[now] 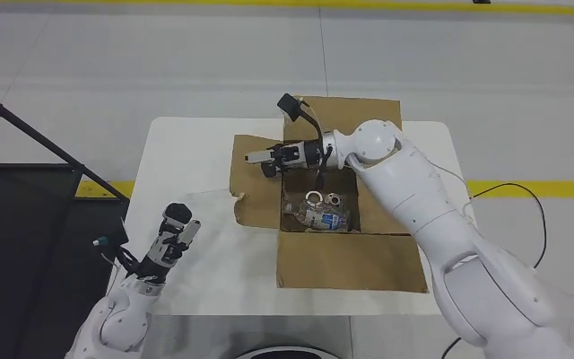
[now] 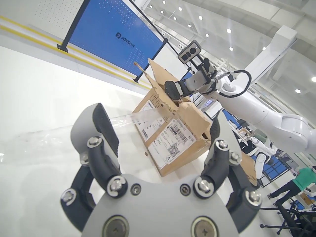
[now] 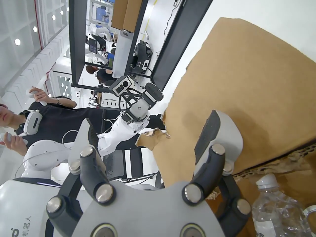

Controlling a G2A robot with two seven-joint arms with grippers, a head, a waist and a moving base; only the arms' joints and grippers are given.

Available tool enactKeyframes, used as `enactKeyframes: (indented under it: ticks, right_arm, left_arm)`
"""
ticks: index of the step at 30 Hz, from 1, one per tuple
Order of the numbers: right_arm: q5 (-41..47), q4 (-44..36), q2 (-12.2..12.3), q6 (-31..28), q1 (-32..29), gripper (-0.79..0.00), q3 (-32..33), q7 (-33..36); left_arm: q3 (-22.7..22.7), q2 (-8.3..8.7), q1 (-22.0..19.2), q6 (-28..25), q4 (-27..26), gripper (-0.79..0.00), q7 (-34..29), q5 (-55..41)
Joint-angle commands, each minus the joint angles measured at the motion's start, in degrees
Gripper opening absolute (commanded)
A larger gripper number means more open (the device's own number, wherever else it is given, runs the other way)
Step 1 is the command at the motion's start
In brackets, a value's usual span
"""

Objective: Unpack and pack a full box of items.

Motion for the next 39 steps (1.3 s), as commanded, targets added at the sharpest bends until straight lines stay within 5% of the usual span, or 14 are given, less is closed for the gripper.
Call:
enactKeyframes:
  ticks: [1,15,27,39]
  right_arm:
    - [-1.2,-1.0,0.9,-2.6,-0.7,0.0,1.4,0.2]
    - [-12.0,-19.5,11.5,-14.7,-16.1,0.0,20.1,-3.1]
    - [-19.6,-45.8,18.8,-12.5,-39.8,0.0,42.5,-7.6]
    - [-15.7,-51.8,21.8,-22.7,-56.0,0.0,57.4,-10.8]
  left_arm:
    - [-0.2,0.12,0.2,-1.1,-1.1,0.0,-1.4,-1.1]
    - [-0.4,1.3,-1.4,1.3,-13.8,0.0,-17.0,-10.2]
    - [7.2,1.22,-7.8,12.0,-21.8,0.0,-24.4,-7.0]
    - [19.3,0.4,-23.0,27.4,-22.7,0.0,-35.7,-4.6]
